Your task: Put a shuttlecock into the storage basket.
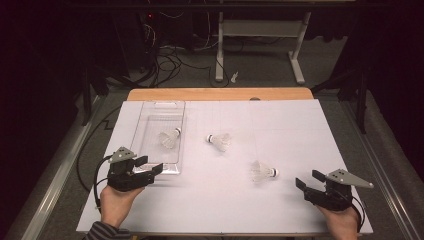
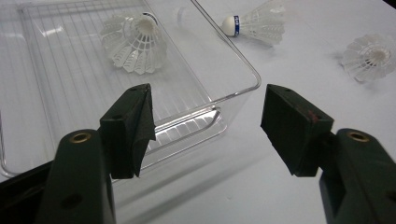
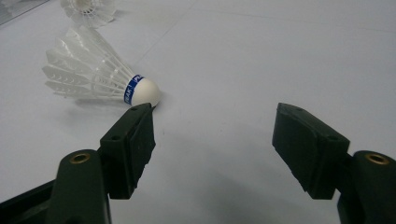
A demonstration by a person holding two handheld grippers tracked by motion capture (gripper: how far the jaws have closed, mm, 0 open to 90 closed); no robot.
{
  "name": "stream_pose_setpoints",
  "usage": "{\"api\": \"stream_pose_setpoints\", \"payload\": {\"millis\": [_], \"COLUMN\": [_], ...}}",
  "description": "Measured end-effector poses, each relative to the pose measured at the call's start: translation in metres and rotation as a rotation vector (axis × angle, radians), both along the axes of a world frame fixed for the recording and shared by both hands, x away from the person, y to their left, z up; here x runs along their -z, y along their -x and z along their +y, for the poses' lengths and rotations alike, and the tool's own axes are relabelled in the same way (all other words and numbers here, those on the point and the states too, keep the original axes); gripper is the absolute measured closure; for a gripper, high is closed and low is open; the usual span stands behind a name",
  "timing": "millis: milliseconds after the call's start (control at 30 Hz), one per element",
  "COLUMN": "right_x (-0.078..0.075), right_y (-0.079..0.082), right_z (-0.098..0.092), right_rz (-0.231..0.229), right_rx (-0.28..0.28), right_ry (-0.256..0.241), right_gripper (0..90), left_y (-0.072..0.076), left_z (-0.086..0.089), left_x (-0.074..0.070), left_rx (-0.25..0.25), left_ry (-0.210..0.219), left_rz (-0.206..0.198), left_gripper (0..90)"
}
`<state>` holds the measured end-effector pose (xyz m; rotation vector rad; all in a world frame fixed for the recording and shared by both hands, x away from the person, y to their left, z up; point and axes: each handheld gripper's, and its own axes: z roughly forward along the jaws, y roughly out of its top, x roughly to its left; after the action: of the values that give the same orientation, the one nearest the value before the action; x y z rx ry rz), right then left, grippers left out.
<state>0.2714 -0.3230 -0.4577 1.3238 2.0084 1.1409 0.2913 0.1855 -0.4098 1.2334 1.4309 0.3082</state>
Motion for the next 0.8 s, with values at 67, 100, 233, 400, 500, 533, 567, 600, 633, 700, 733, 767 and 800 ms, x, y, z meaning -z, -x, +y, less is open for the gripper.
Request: {"api": "stream_pose_setpoints", "payload": {"millis": [67, 100, 233, 400, 500, 533, 567, 600, 633, 700, 733, 767, 800], "right_x": [0.000, 0.000, 0.000, 0.000, 0.000, 0.000, 0.000, 0.000, 0.000, 0.000, 0.000, 0.000, 0.000], "right_y": [0.000, 0.000, 0.000, 0.000, 0.000, 0.000, 0.000, 0.000, 0.000, 0.000, 0.000, 0.000, 0.000], "right_z": [0.000, 0.000, 0.000, 0.000, 0.000, 0.000, 0.000, 0.000, 0.000, 0.000, 0.000, 0.000, 0.000], "right_rz": [0.001, 0.001, 0.002, 0.001, 0.003, 0.003, 0.003, 0.003, 0.003, 0.003, 0.003, 0.002, 0.002], "right_rx": [0.000, 0.000, 0.000, -0.001, 0.000, 0.000, 0.000, 0.001, 0.001, 0.001, 0.001, 0.002, 0.003], "right_ry": [0.000, -0.001, -0.001, 0.001, 0.000, 0.000, 0.001, 0.000, 0.000, 0.000, 0.000, 0.001, 0.001], "right_gripper": [30.4, 30.4, 30.5, 30.4, 30.4, 30.5, 30.5, 30.4, 30.5, 30.4, 30.4, 30.4, 30.4], "left_y": [0.001, 0.001, 0.003, 0.005, 0.006, 0.006, 0.007, 0.007, 0.007, 0.008, 0.008, 0.008, 0.008], "left_z": [0.001, 0.001, 0.003, 0.006, 0.007, 0.007, 0.008, 0.008, 0.008, 0.009, 0.010, 0.010, 0.011], "left_x": [0.001, 0.001, 0.004, 0.007, 0.008, 0.008, 0.008, 0.009, 0.009, 0.009, 0.010, 0.012, 0.013], "left_rx": [-0.002, -0.002, -0.006, -0.013, -0.014, -0.014, -0.017, -0.017, -0.017, -0.020, -0.019, -0.021, -0.021], "left_ry": [0.002, 0.002, 0.007, 0.014, 0.013, 0.012, 0.014, 0.016, 0.016, 0.018, 0.018, 0.019, 0.019], "left_rz": [-0.001, -0.001, -0.001, -0.008, -0.008, -0.009, -0.011, -0.011, -0.011, -0.014, -0.014, -0.015, -0.015], "left_gripper": [35.4, 35.4, 35.4, 35.6, 35.7, 35.7, 35.7, 35.7, 35.7, 35.7, 35.7, 35.7, 35.7]}}
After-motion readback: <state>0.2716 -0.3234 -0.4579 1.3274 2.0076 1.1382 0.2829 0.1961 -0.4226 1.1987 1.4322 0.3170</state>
